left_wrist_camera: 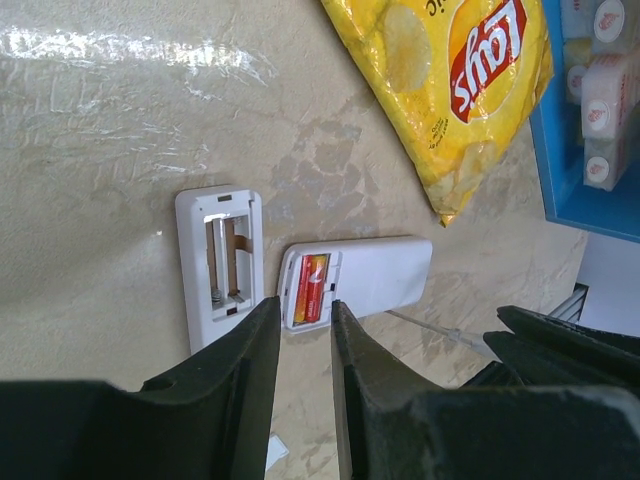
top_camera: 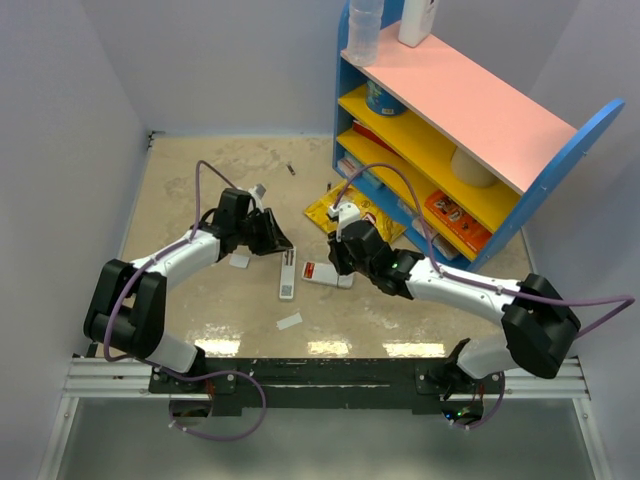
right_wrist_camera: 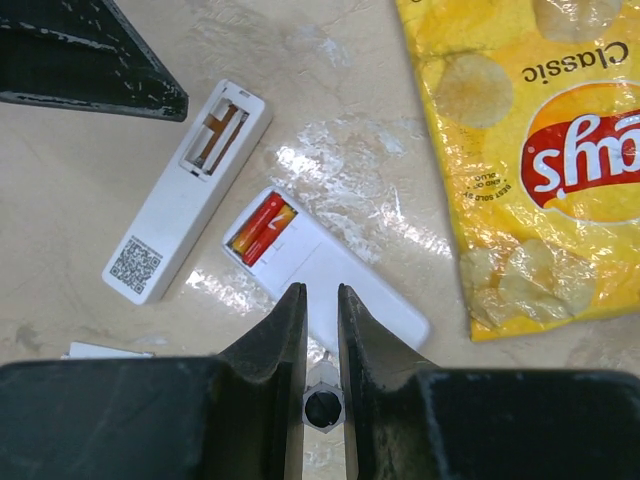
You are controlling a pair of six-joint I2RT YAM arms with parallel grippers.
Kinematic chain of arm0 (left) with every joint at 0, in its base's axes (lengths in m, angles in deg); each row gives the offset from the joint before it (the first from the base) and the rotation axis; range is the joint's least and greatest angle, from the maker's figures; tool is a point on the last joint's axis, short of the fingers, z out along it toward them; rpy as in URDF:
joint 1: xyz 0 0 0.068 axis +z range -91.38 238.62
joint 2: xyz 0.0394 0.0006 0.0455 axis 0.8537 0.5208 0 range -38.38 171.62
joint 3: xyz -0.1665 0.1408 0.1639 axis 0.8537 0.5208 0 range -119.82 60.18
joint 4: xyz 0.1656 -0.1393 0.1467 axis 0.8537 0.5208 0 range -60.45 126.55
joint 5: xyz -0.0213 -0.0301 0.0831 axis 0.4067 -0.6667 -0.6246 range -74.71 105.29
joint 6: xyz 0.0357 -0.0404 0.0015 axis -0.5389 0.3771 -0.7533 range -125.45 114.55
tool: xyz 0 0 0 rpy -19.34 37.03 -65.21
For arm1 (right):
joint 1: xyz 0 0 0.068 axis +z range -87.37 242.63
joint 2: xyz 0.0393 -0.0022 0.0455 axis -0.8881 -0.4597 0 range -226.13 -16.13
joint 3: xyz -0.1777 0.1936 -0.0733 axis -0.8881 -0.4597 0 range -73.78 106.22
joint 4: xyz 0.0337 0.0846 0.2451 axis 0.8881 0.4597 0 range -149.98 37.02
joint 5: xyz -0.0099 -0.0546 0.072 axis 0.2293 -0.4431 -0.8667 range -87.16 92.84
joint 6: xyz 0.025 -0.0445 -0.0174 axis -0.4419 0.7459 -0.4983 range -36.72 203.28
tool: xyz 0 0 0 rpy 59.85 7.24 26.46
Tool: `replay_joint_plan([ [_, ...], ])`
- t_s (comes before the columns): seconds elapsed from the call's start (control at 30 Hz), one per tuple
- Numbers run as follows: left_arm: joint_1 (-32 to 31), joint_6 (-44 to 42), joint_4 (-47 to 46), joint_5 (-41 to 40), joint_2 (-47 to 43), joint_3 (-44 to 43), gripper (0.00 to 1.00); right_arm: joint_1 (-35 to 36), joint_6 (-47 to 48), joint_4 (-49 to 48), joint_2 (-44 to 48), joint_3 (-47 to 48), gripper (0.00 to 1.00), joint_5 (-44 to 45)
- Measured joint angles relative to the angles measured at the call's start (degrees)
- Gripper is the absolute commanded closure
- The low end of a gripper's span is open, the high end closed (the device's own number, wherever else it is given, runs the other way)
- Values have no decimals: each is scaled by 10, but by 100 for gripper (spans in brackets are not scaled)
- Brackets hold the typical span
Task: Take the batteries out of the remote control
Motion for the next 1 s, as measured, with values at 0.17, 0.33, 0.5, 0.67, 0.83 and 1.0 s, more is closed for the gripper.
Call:
replay_joint_plan([
  [0.17, -1, -2, -6, 4, 7, -1, 69, -17, 6, -9, 2, -4, 100, 4],
  [0.33, -7, -3, -7, 3, 23, -1, 69, -51, 16, -16, 2, -6, 100, 4],
  [0.5, -25, -4, -7, -1, 40, -4, 72, -68, 24, -12, 5, -6, 100, 1],
  [0.67, -40, -13, 7, -17, 55, -17, 75, -69, 23, 3, 37, -6, 100, -49],
  [0.83, -49, -16, 20, -37, 57, -26, 78, -69, 26, -22, 54, -6, 100, -104],
  [1.0, -56, -16, 31, -55, 63, -26, 84, -82, 24, -73, 24, -6, 100, -164],
])
